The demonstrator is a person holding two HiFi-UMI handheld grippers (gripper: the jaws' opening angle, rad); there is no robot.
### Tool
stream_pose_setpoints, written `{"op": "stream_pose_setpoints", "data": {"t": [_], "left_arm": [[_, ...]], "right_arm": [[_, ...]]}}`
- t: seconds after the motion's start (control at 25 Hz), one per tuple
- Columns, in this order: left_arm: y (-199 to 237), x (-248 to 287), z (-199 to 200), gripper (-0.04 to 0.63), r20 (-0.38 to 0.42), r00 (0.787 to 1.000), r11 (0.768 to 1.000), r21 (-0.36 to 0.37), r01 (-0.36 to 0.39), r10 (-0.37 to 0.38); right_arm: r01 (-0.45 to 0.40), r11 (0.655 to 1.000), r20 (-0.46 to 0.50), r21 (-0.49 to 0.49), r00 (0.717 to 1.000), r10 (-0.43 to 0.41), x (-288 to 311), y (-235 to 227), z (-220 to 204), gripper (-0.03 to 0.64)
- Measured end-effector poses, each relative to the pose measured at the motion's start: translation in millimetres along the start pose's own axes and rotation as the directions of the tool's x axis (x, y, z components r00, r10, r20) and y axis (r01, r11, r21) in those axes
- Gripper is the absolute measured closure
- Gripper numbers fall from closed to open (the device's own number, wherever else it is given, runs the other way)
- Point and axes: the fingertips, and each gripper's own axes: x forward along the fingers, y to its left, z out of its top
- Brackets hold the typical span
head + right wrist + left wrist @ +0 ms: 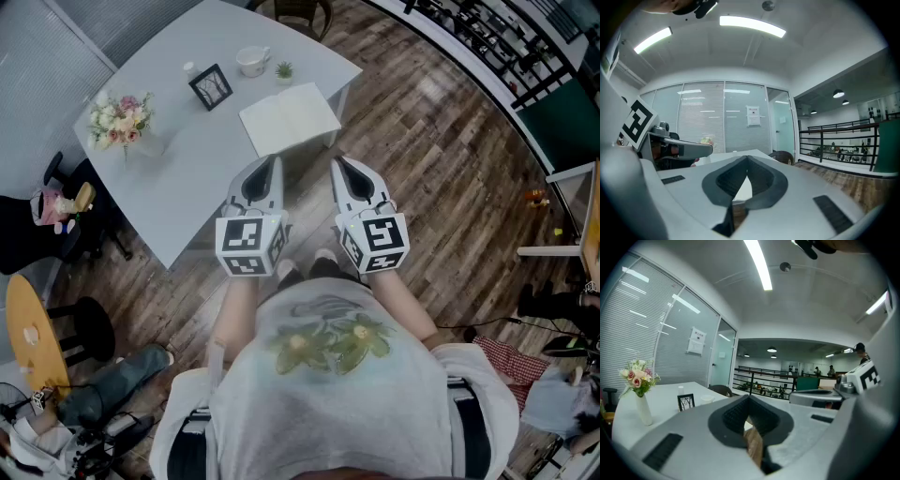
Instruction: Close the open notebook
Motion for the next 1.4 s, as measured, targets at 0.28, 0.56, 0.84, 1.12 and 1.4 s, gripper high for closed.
{"op": "stream_pose_setpoints", "data": {"t": [0.28, 0.56, 0.84, 1.12, 1.4], "left_arm": [[-5.5, 2.6, -4.2, 0.594, -0.009, 1.0, 1.0, -0.001, -0.006, 0.006], [-7.1, 9.6, -6.1, 0.594, -0.015, 1.0, 1.0, -0.009, -0.026, 0.026], [-8.4, 22.1, -9.0, 0.594, -0.025, 0.999, 0.999, -0.034, -0.042, 0.042], [-7.7, 38.3, -9.7, 0.594, -0.043, 0.996, 0.996, -0.041, -0.078, 0.077], [-9.2, 52.3, -18.8, 0.594, -0.064, 0.989, 0.989, -0.049, -0.138, 0.135]], "right_arm": [[-0.005, 1.0, 0.015, 0.015, 1.0, 0.005, -1.8, -6.4, -0.4, 0.598], [-0.025, 0.999, 0.01, 0.045, 1.0, 0.024, 4.1, -18.0, -3.1, 0.598], [-0.062, 0.996, 0.005, 0.069, 0.998, 0.062, 12.5, -32.1, -5.5, 0.591], [-0.122, 0.974, -0.048, 0.193, 0.99, 0.133, 33.6, -54.8, -17.7, 0.396], [-0.15, 0.935, -0.109, 0.322, 0.975, 0.194, 51.8, -90.3, -45.4, 0.387]]}}
